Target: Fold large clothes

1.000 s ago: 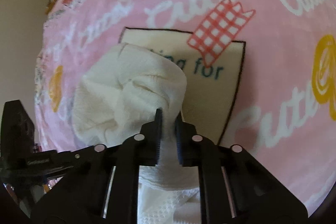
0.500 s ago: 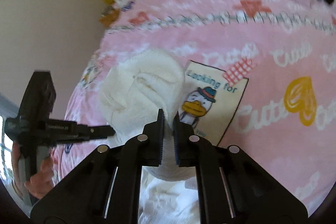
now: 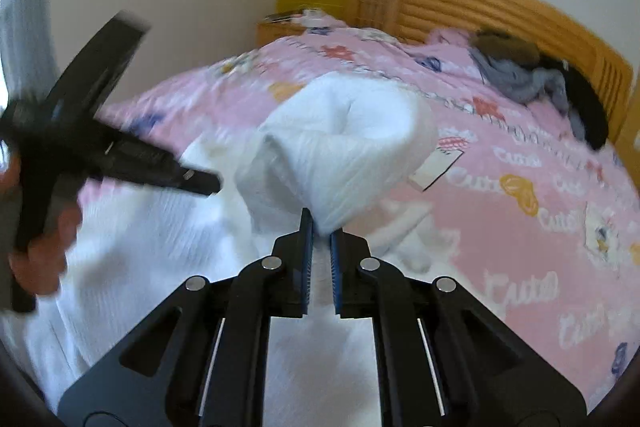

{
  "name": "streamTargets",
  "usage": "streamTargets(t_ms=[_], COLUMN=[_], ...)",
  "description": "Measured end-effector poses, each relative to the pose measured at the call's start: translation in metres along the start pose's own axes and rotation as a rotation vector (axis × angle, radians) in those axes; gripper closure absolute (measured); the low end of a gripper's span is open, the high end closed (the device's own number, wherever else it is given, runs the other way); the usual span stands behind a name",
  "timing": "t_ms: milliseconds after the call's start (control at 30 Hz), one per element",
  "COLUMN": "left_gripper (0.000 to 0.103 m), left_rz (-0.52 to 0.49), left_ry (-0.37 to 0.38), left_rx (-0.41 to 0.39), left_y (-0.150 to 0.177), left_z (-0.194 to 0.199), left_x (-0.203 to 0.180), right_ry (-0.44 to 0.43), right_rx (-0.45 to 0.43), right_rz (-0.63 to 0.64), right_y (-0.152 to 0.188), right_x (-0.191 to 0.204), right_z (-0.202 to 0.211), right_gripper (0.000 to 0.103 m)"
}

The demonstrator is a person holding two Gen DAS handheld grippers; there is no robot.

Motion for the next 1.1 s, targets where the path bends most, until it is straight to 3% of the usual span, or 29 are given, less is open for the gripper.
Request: streamTargets(t_ms=[133,267,367,400,433,467,533,600,667,700,733,800,867,933,1000,1100], left_gripper=[0.095,0.095,0.095,0.094,0.088,0.08,0.039,0.026,0.027,0.031,0.03,0.03,0.032,0.058,0.074,0.075], left_rz=[-0.054,-0.094,-0.1,-0.109,-0.116,-0.126,-0.127,-0.126,-0.13,-0.125,-0.11,-0.083,-0.049,-0.011,0.016,0.031], left_ry=[-0.012,-0.077,-0.101,-0.107,-0.113,-0.12,-0.14,-0.175,-0.229,-0.291,-0.338,-0.373,-0.377,-0.385,-0.385,-0.369], left_rx=[0.006,0.011,0.025,0.025,0.022,0.027,0.03,0.056,0.129,0.162,0.183,0.256,0.302,0.349,0.413,0.422], left_y=[0.033,0.049,0.056,0.056,0.055,0.048,0.034,0.02,0.012,0.006,0.003,0.003,0.006,0.013,0.027,0.046], left_z=[0.006,0.013,0.027,0.034,0.039,0.041,0.04,0.03,0.012,0.003,-0.004,-0.015,-0.02,-0.021,-0.018,-0.008], left_x=[0.016,0.036,0.047,0.049,0.051,0.051,0.052,0.055,0.06,0.065,0.07,0.078,0.083,0.088,0.09,0.092], right_ry=[0.009,0.018,0.038,0.041,0.038,0.024,-0.002,-0.051,-0.12,-0.149,-0.224,-0.284,-0.305,-0.327,-0.315,-0.328], right_rx=[0.01,0.068,0.112,0.124,0.127,0.117,0.092,0.095,0.133,0.151,0.17,0.165,0.178,0.202,0.287,0.413], right_rz=[0.073,0.035,-0.015,-0.047,-0.083,-0.154,-0.276,-0.415,-0.583,-0.652,-0.754,-0.823,-0.778,-0.665,-0.562,-0.466], right_y=[0.058,0.095,0.105,0.107,0.108,0.106,0.097,0.085,0.076,0.076,0.073,0.061,0.04,0.015,0.004,0.002], right_x=[0.053,0.066,0.06,0.056,0.052,0.045,0.031,0.011,-0.012,-0.018,-0.026,-0.031,-0.029,-0.02,-0.012,-0.004], right_z=[0.011,0.014,0.028,0.036,0.043,0.055,0.071,0.071,0.053,0.045,0.032,0.015,-0.002,-0.021,-0.045,-0.081], right_gripper=[0.095,0.089,0.075,0.06,0.041,0.035,0.032,0.031,0.031,0.031,0.031,0.031,0.031,0.031,0.031,0.031])
Point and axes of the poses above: each gripper's, at about its wrist camera, not at the fingertips, and z roughly against the way its jaws point, x to its left, y to its underside, the point moved 6 cm from there along -z, roughly the way its jaws point, and after that the axes turned 7 degrees about -y, right-handed, at the moved point
